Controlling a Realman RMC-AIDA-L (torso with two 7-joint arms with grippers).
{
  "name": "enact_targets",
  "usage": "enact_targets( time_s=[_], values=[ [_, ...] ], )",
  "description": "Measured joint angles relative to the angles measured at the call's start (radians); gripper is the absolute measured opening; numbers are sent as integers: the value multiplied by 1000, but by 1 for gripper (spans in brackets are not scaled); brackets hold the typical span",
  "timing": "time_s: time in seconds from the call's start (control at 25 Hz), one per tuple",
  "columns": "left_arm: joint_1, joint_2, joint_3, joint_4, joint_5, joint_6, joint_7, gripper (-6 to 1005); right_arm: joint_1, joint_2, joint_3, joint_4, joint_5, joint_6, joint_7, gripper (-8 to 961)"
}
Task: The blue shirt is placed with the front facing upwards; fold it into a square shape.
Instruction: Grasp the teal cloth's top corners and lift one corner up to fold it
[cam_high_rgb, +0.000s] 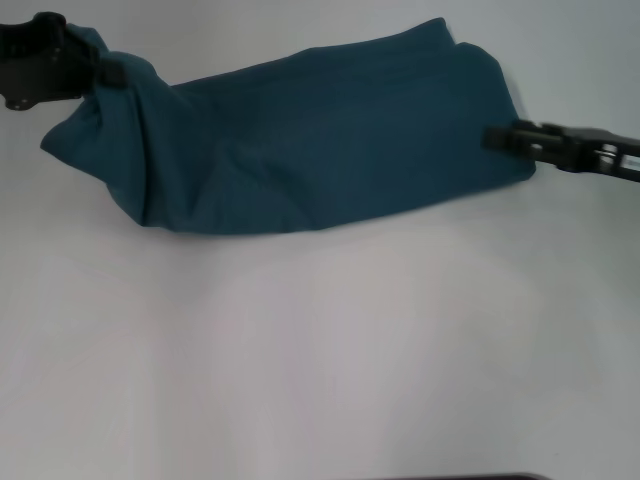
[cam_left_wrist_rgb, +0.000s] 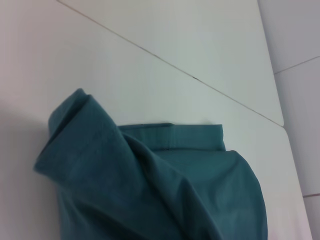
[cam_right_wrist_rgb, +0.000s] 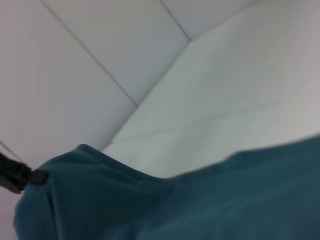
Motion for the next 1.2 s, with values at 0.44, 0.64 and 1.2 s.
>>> enact_targets(
  time_s=[0.44,0.64,1.2],
  values=[
    [0,0,-1,10,-127,56,43,43,112,36,-26,235,82,89,-553,759],
    [-2,10,-1,-5,-179,106,57,43,151,41,-22,357,186,131,-648,506],
    [-13,26,-12,-5,-276,155,85,43,351,54,7,688,289,468,-985,17]
  ],
)
